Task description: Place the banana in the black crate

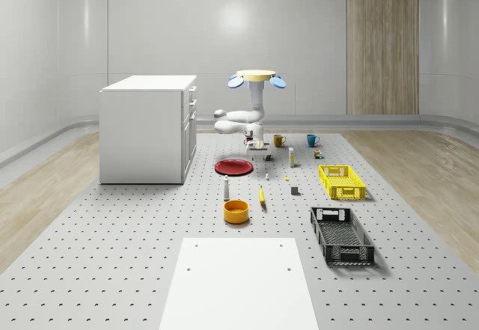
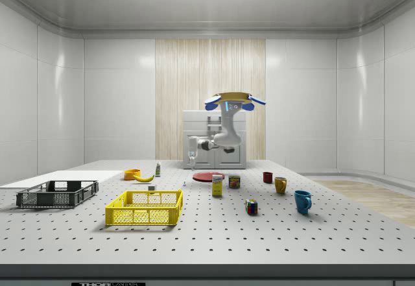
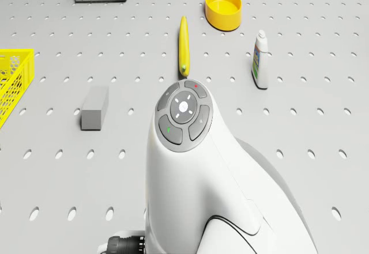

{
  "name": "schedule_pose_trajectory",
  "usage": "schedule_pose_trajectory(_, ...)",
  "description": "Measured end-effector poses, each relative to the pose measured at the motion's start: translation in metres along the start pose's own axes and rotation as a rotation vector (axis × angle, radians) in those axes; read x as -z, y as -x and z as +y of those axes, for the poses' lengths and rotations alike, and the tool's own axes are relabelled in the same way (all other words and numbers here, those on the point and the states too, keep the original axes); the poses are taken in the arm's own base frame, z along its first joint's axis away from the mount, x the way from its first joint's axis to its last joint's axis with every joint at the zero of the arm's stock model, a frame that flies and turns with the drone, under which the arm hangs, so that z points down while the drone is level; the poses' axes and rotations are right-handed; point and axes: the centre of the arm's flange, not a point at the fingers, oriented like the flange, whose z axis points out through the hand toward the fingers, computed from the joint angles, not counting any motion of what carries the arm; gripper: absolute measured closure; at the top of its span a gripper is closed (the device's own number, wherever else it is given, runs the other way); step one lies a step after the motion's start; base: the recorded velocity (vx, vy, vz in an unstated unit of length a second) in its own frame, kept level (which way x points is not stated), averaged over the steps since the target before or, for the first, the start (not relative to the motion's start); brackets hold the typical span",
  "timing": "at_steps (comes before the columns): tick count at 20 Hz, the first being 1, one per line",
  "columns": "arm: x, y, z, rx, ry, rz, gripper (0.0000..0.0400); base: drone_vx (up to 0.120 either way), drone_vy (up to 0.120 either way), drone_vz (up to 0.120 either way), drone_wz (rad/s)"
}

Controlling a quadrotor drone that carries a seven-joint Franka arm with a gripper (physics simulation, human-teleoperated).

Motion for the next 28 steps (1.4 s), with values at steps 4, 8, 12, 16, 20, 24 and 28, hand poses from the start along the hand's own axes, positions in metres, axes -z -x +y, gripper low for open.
schedule_pose_trajectory(4, 0.0000, 0.0000, 0.0000, 0.000, 0.000, 0.000, 0.0000, 0.120, 0.000, 0.000, 0.000)
schedule_pose_trajectory(8, 0.0000, 0.0000, 0.0000, 0.000, 0.000, 0.000, 0.0000, 0.120, 0.000, -0.110, 0.000)
schedule_pose_trajectory(12, 0.0000, 0.0000, 0.0000, 0.000, 0.000, 0.000, 0.0000, 0.120, 0.000, 0.000, 0.000)
schedule_pose_trajectory(16, 0.0000, 0.0000, 0.0000, 0.000, 0.000, 0.000, 0.0000, 0.120, 0.000, 0.000, 0.000)
schedule_pose_trajectory(20, 0.0000, 0.0000, 0.0000, 0.000, 0.000, 0.000, 0.0000, 0.120, 0.000, 0.000, 0.000)
schedule_pose_trajectory(24, 0.0000, 0.0000, 0.0000, 0.000, 0.000, 0.000, 0.0000, 0.120, 0.000, 0.000, 0.000)
schedule_pose_trajectory(28, 0.0000, 0.0000, 0.0000, 0.000, 0.000, 0.000, 0.0000, 0.120, 0.000, 0.000, 0.000)
